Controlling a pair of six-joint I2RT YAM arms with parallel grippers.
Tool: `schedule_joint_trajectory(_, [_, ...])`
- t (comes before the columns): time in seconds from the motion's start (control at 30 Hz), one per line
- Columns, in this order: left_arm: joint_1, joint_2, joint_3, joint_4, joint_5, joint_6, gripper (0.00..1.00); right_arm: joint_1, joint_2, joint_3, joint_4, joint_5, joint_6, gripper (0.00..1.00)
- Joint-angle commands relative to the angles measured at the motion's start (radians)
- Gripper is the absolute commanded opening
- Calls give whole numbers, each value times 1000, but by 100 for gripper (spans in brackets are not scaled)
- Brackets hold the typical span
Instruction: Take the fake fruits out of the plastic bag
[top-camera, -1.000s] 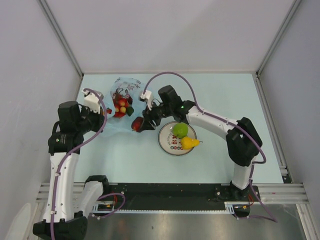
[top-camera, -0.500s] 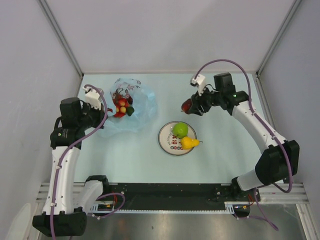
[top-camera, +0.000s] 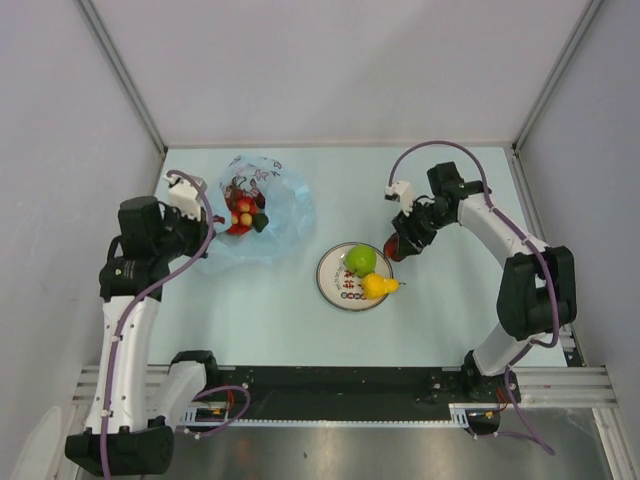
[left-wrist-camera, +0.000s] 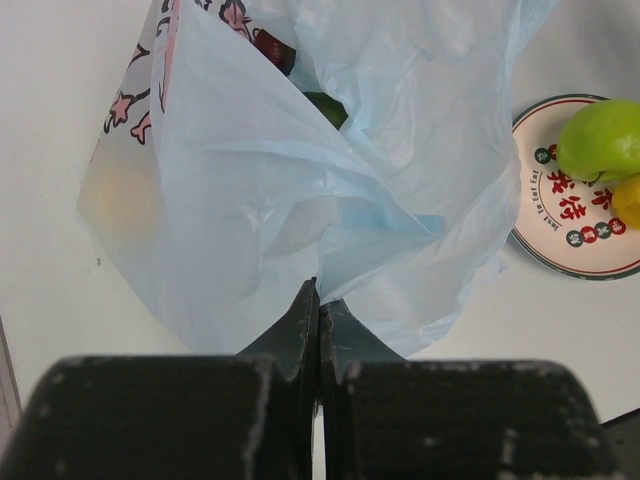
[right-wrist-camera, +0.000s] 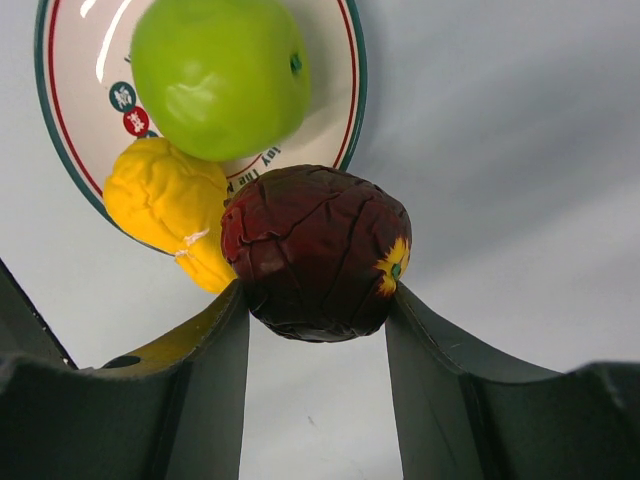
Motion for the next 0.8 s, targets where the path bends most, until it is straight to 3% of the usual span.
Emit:
schedule_joint_trajectory(0.0, [5, -25, 7, 12, 17, -7, 0, 20, 15, -20, 13, 7, -12, 34])
schedule_joint_trajectory(0.6, [45, -63, -30, 3, 40, -20, 1, 156, 81, -68, 84, 64, 21, 41])
schedule_joint_trajectory(0.7, [49, -66, -39, 6, 43, -24, 1, 169, 92, -68, 87, 78, 27, 49])
schedule_joint_trajectory(0.77, [54, -69, -42, 7, 48, -27, 1, 176, 95, -68, 96, 87, 40, 61])
